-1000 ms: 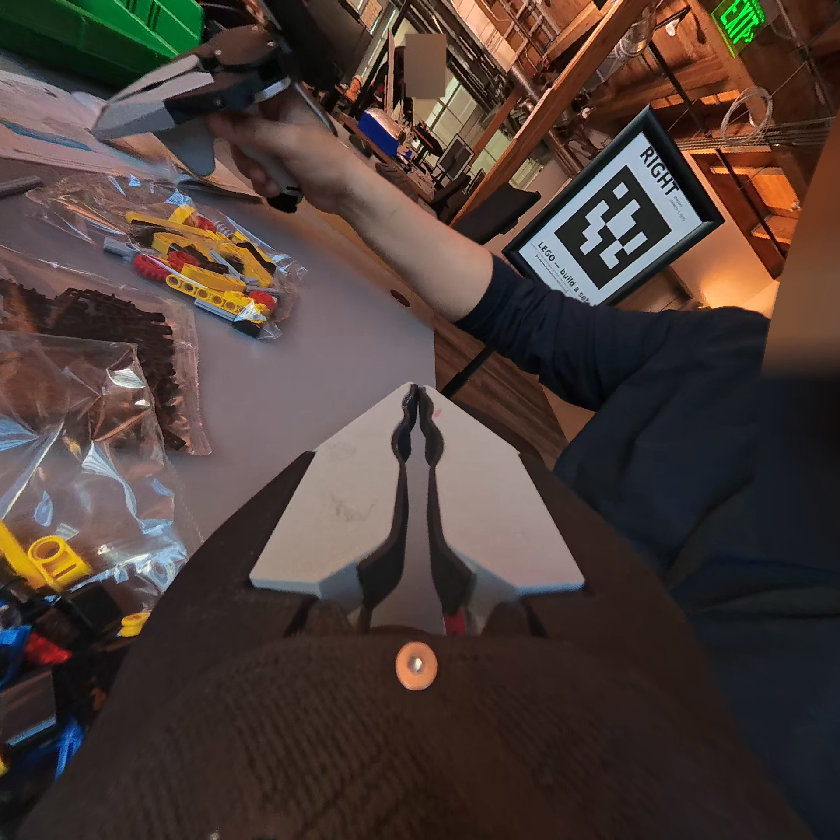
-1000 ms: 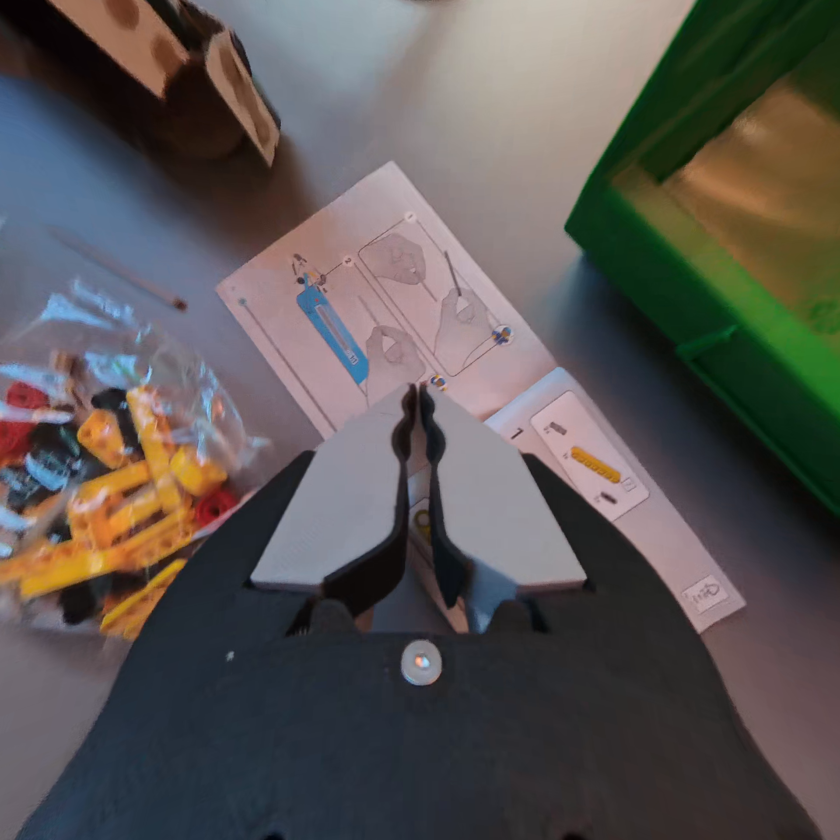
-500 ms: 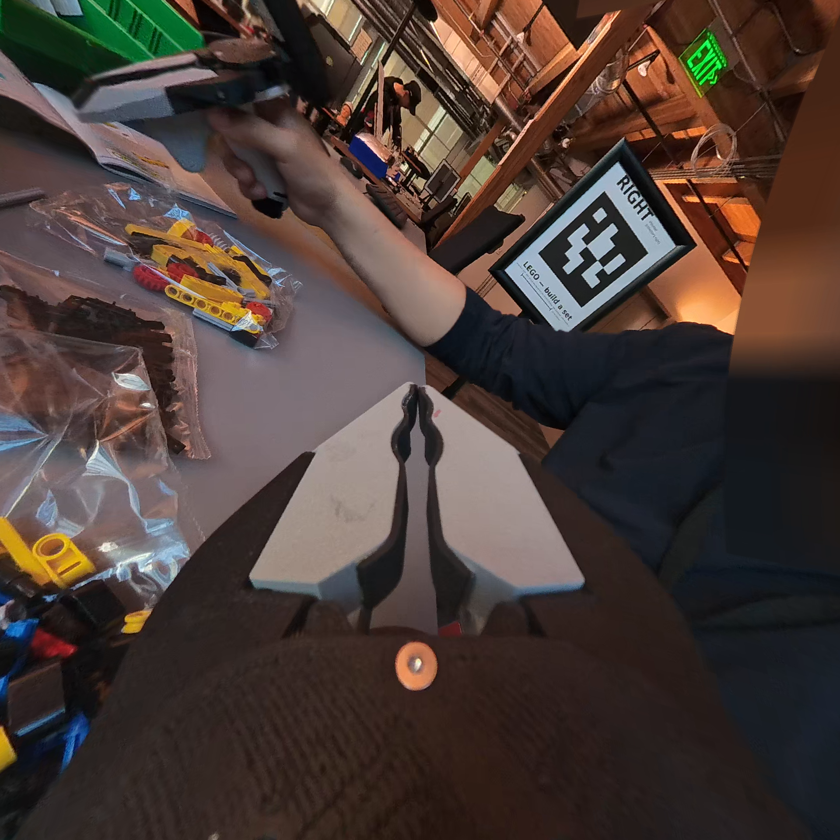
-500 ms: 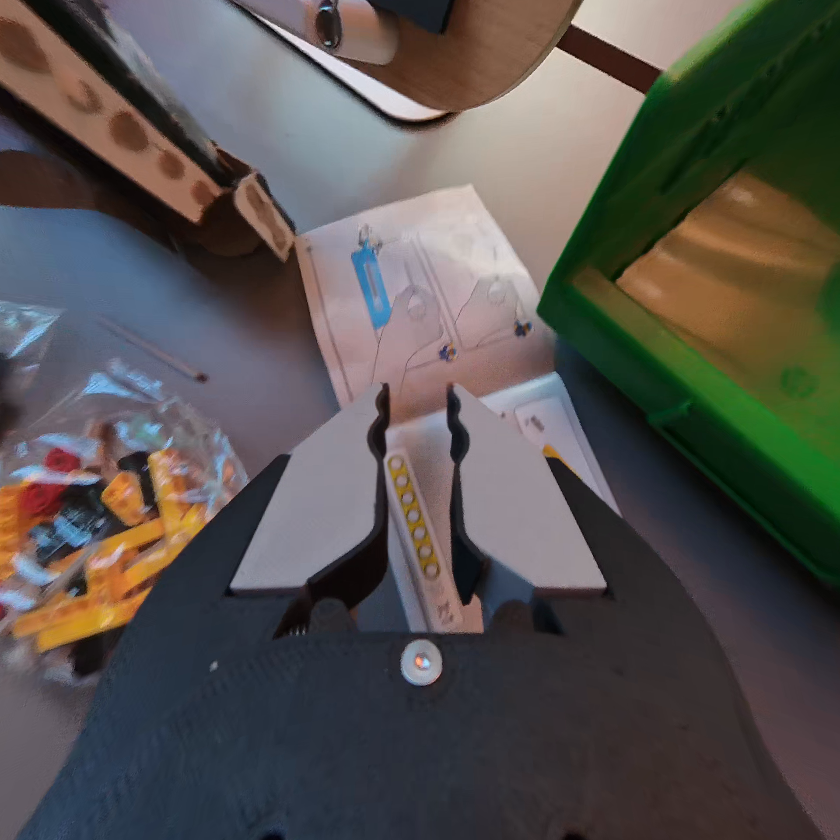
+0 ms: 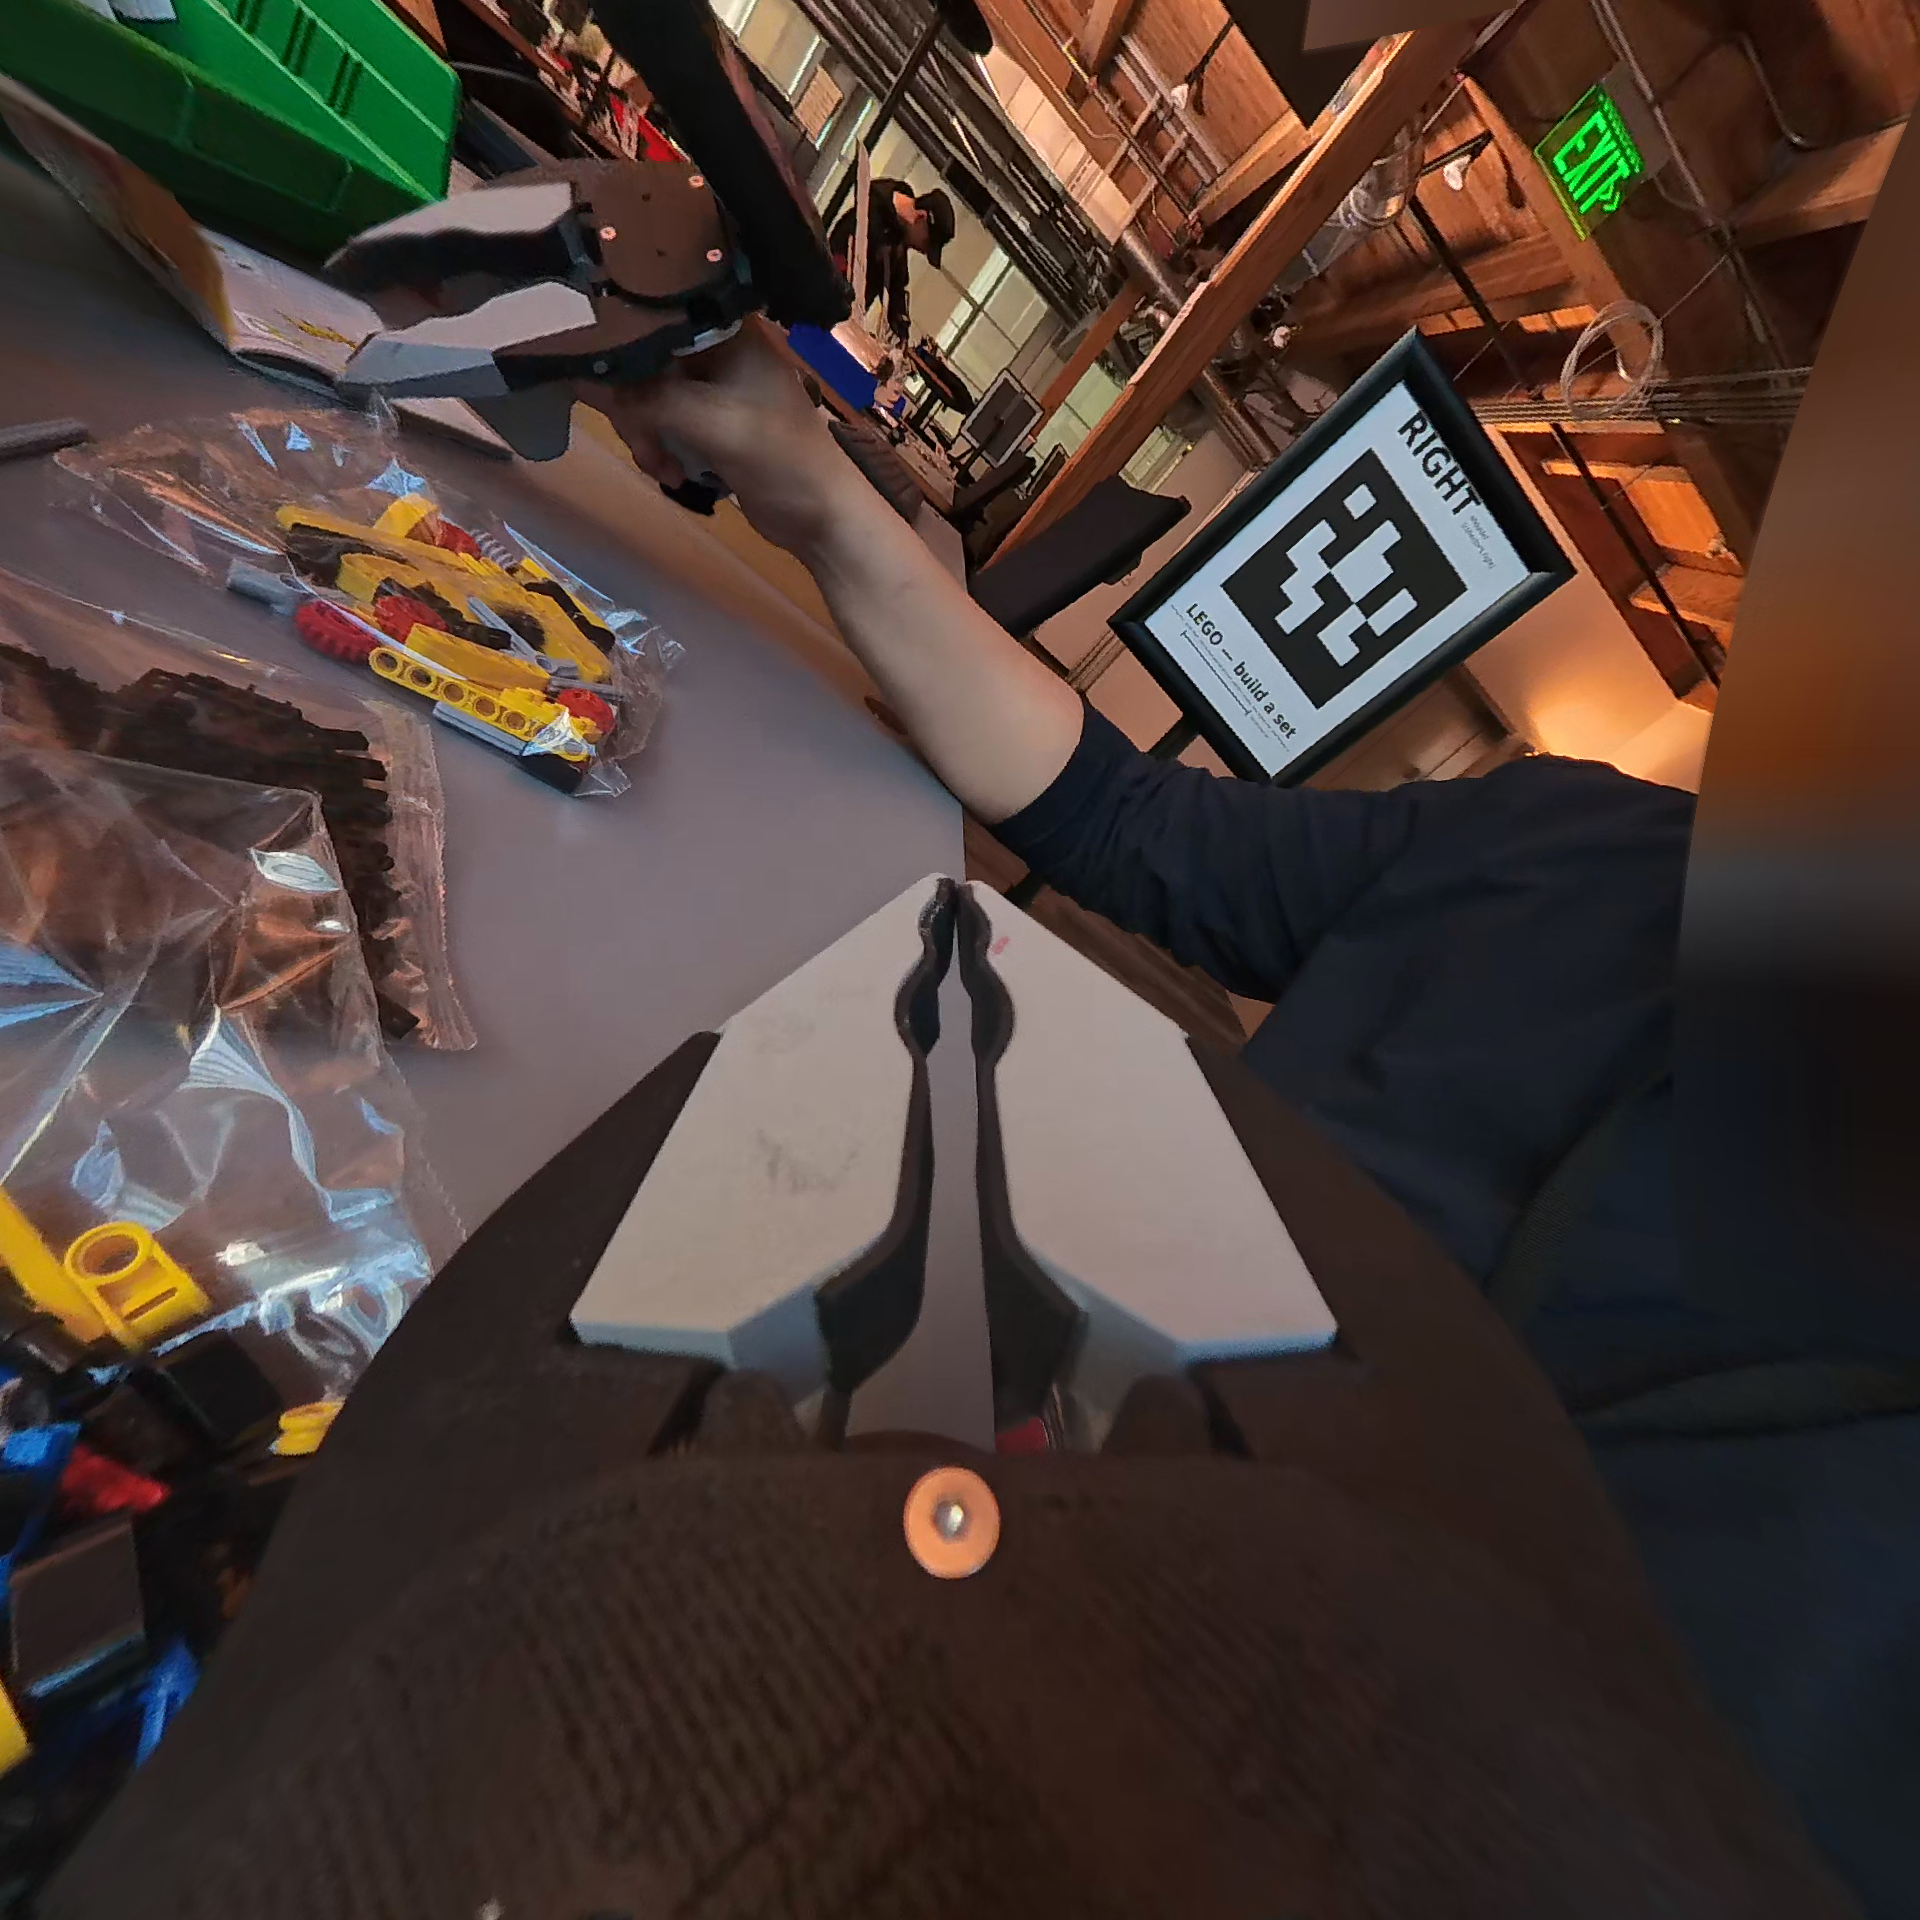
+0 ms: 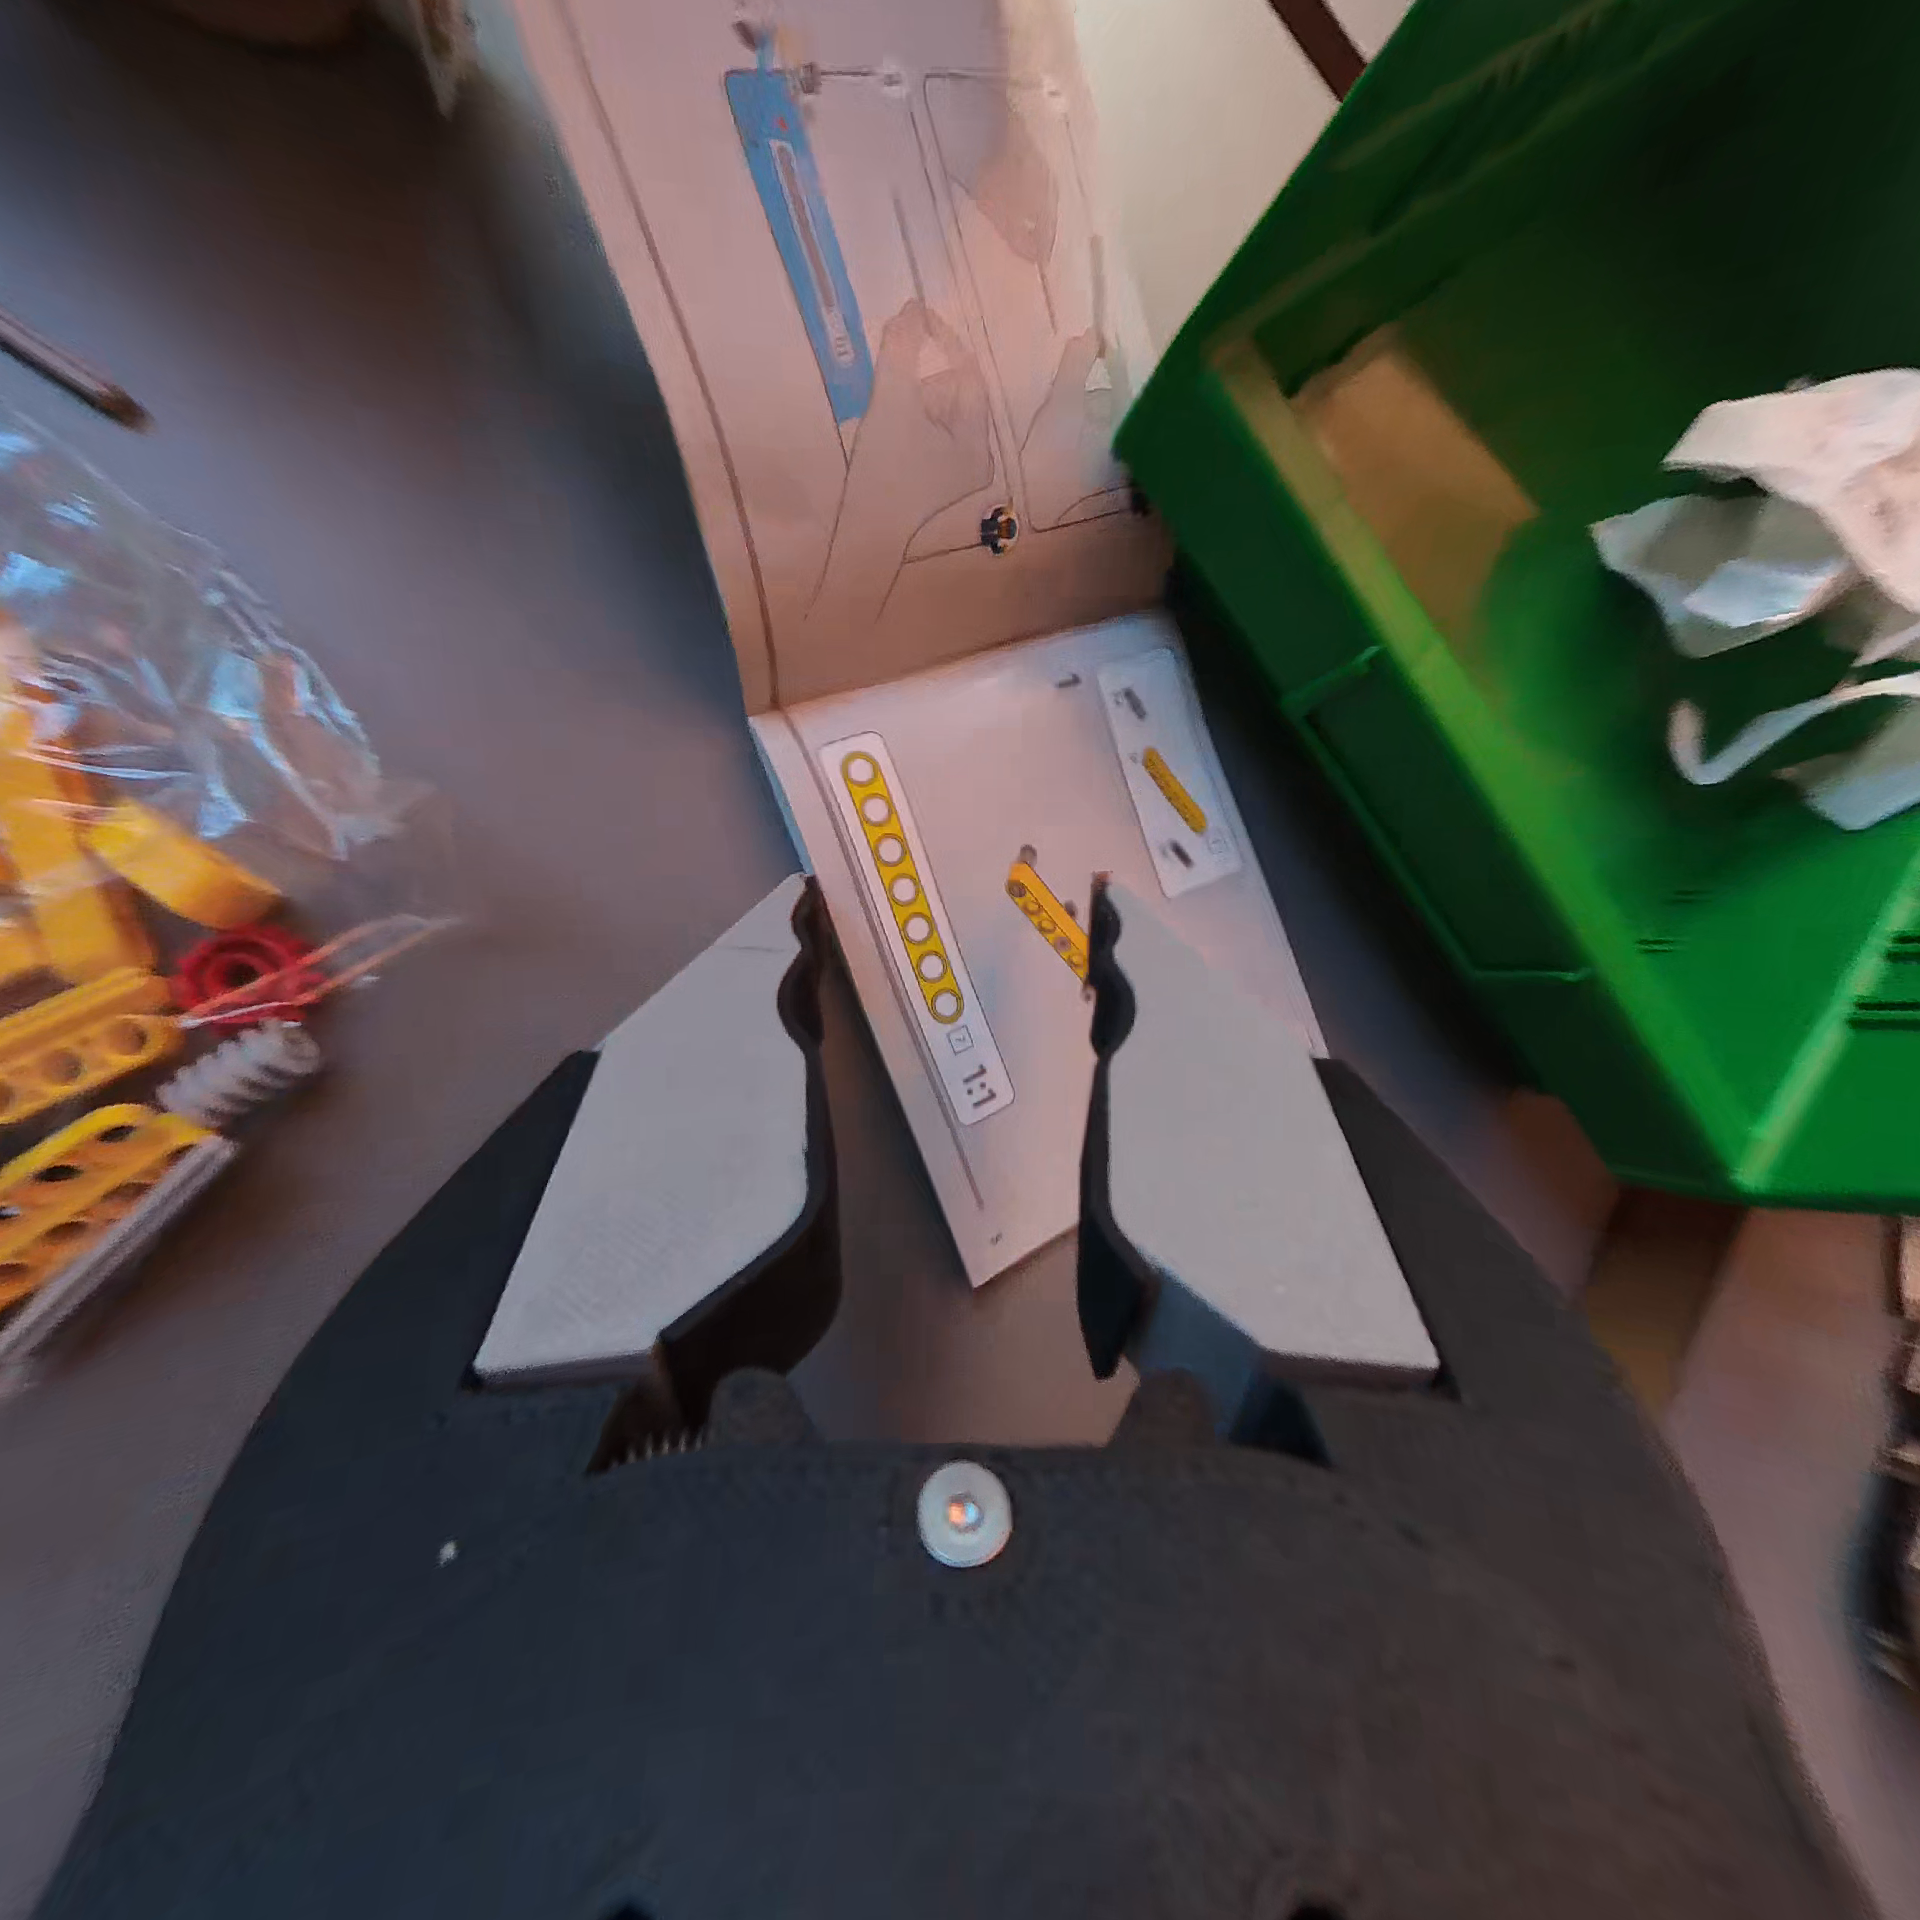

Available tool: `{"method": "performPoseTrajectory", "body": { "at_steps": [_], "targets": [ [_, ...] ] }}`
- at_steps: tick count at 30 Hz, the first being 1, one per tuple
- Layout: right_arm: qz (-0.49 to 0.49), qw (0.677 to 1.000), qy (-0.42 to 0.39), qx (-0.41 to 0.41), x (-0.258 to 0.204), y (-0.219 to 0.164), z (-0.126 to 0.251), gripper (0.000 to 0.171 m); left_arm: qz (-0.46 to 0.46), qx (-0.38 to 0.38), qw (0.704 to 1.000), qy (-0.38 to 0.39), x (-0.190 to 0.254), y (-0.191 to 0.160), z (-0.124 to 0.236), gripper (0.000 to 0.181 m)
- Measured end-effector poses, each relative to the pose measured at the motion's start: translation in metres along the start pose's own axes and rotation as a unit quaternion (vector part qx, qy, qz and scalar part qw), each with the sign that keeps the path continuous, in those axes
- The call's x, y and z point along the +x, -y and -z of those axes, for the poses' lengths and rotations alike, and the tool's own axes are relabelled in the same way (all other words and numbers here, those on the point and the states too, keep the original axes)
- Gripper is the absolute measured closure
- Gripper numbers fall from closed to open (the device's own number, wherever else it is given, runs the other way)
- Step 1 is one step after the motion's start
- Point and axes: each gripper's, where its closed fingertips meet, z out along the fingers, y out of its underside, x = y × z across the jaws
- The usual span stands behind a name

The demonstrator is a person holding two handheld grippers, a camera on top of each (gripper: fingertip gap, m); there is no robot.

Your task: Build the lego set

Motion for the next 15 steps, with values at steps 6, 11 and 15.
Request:
{"method": "performPoseTrajectory", "body": {
  "at_steps": [6,11,15],
  "targets": [
    [-0.010,0.999,-0.020,0.047,0.002,0.009,0.009,0.126,0.002,0.001,1.000,-0.001,0.000,0.000,0.000,0.181],
    [-0.062,0.989,0.055,0.119,-0.016,0.037,0.019,0.131,0.003,0.000,1.000,-0.001,0.000,0.000,0.000,0.181],
    [-0.131,0.981,0.053,0.132,-0.014,0.058,0.000,0.148,0.003,0.000,1.000,0.000,-0.001,0.000,0.000,0.181]
  ]
}}
